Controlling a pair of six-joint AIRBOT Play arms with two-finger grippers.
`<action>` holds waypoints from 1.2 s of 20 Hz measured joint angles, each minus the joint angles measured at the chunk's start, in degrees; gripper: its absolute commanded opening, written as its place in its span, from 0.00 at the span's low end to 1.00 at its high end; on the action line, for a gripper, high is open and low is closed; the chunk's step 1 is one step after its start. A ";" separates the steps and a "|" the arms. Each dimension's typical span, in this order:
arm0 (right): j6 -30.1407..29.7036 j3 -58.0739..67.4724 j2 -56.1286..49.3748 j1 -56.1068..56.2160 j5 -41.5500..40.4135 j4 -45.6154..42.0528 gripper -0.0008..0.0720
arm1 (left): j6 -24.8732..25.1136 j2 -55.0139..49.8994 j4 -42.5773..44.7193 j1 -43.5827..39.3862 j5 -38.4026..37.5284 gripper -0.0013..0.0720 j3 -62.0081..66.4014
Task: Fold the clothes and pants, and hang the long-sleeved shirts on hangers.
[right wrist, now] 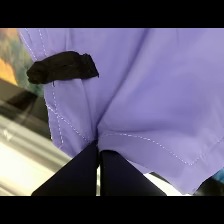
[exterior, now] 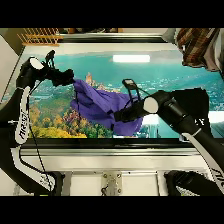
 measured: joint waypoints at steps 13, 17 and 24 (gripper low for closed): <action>3.39 -2.21 9.31 1.75 7.72 -1.99 0.01 | 3.85 15.30 4.26 1.27 -14.62 0.03 -2.25; 3.91 -4.13 10.43 3.65 10.27 -2.29 0.01 | 4.70 20.65 5.77 2.19 -15.89 0.03 -14.21; 5.77 -9.38 9.29 8.09 10.47 -1.44 0.02 | 7.30 27.32 6.40 6.29 -11.98 0.03 -36.39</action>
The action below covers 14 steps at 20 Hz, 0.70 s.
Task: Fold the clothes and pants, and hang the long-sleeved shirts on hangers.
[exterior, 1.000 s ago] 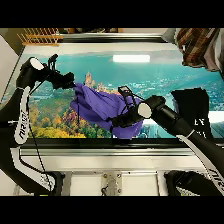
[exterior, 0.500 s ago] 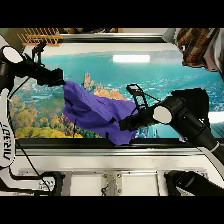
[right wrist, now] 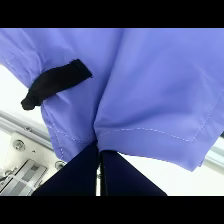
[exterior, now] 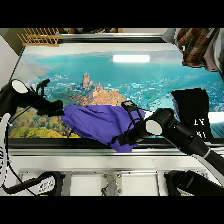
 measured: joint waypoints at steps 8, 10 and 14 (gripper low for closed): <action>0.42 -1.20 -4.59 2.51 -1.44 3.45 0.96 | 2.54 1.27 0.04 0.85 3.78 0.77 -9.16; 0.44 -0.85 -2.71 0.42 -2.25 4.39 0.96 | 2.73 2.54 0.02 0.90 3.98 0.77 -7.85; 0.39 -1.55 6.27 -10.43 -1.88 4.50 0.96 | 1.57 8.59 -0.09 0.66 4.24 0.77 -2.12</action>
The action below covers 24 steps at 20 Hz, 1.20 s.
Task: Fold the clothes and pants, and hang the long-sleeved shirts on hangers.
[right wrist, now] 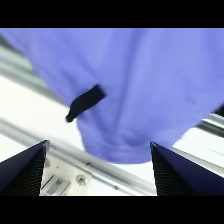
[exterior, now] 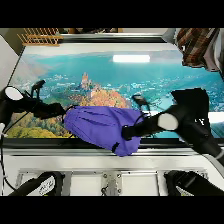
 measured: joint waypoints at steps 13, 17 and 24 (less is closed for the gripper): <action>-9.86 -36.79 7.80 -34.03 -15.67 19.56 0.95 | -2.16 16.72 -0.37 -14.71 12.63 0.03 -5.51; -12.48 -38.40 0.74 -27.06 -25.03 29.07 0.88 | -2.97 17.16 -0.39 -17.25 14.91 0.03 -5.84; -27.12 -31.34 -13.77 -13.03 -35.23 51.01 0.65 | -3.61 17.27 -0.42 -18.12 15.96 0.03 -5.92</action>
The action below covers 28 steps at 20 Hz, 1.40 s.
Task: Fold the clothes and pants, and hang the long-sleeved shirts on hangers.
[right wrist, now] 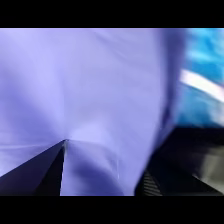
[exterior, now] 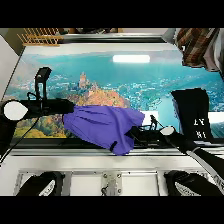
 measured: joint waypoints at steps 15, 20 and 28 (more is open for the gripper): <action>-4.94 29.99 -9.79 -10.69 4.48 -11.47 0.01 | -0.17 0.00 0.02 -0.02 -0.85 0.03 0.00; 2.27 45.99 -9.44 -30.51 10.71 -26.36 0.01 | -0.09 0.00 0.00 -0.02 -1.01 0.03 0.00; 8.35 56.30 -2.54 -52.48 12.22 -33.64 0.01 | -0.04 0.02 0.02 -0.02 -1.05 0.03 0.00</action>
